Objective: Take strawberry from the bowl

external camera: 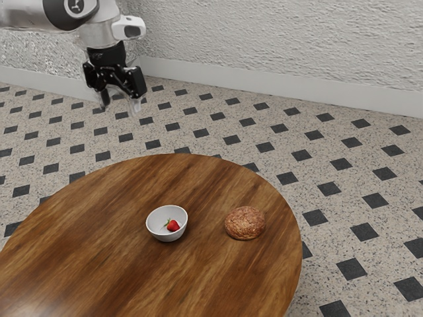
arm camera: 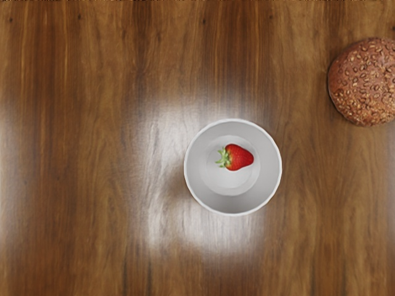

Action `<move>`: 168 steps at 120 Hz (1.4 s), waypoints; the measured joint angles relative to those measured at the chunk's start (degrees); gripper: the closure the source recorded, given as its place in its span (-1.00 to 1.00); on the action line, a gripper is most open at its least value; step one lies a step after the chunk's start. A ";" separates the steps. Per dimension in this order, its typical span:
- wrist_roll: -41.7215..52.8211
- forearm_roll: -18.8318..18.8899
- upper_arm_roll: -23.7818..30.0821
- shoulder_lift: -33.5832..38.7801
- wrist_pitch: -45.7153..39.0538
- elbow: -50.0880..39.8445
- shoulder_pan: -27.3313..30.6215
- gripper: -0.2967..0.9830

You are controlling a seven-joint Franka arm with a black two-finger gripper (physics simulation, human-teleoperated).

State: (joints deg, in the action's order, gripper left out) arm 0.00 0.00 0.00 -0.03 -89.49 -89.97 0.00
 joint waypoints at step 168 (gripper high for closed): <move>52.17 0.82 -4.90 -18.11 -41.03 -23.34 -8.42 -0.54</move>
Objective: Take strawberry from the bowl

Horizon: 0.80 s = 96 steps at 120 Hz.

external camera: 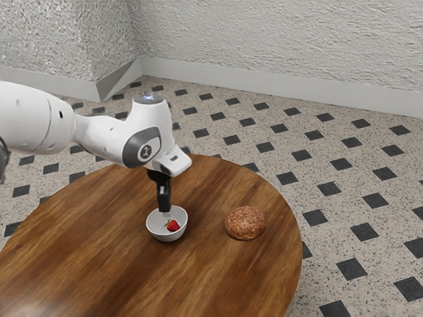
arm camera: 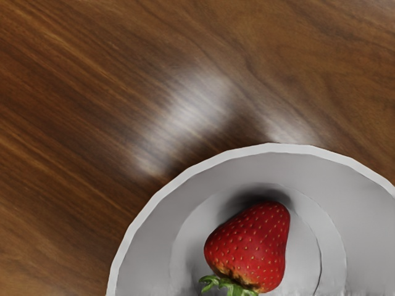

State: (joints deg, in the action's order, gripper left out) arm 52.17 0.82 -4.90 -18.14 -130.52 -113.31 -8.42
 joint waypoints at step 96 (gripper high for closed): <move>12.82 -0.27 -0.02 7.77 -10.65 -11.64 -1.16 -0.10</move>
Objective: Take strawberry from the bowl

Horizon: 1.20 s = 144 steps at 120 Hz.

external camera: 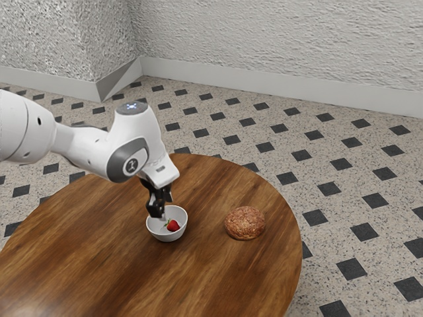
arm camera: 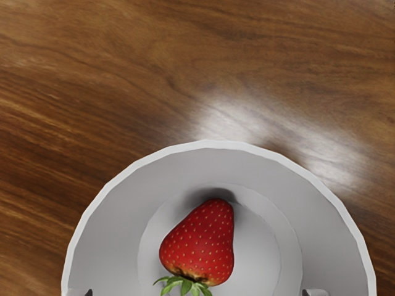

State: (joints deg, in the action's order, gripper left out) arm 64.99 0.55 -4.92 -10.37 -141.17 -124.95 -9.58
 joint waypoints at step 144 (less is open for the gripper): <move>4.92 -3.31 0.43 -10.16 0.68 5.57 0.27 0.41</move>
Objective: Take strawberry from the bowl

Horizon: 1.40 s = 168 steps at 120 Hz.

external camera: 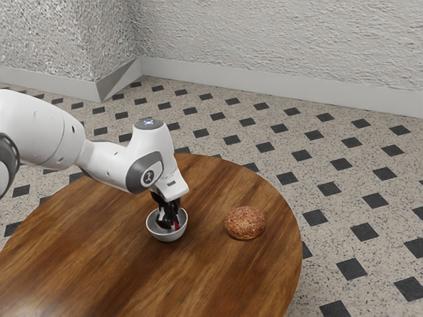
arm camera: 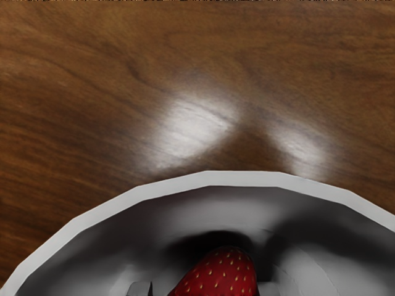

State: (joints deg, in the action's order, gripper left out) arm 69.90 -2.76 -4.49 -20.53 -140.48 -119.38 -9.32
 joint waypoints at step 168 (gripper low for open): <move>-16.26 -4.69 -2.07 16.27 13.47 17.75 -8.58 -0.40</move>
State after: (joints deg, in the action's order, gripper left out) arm 53.65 -7.46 -6.57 -4.26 -127.01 -101.63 -17.90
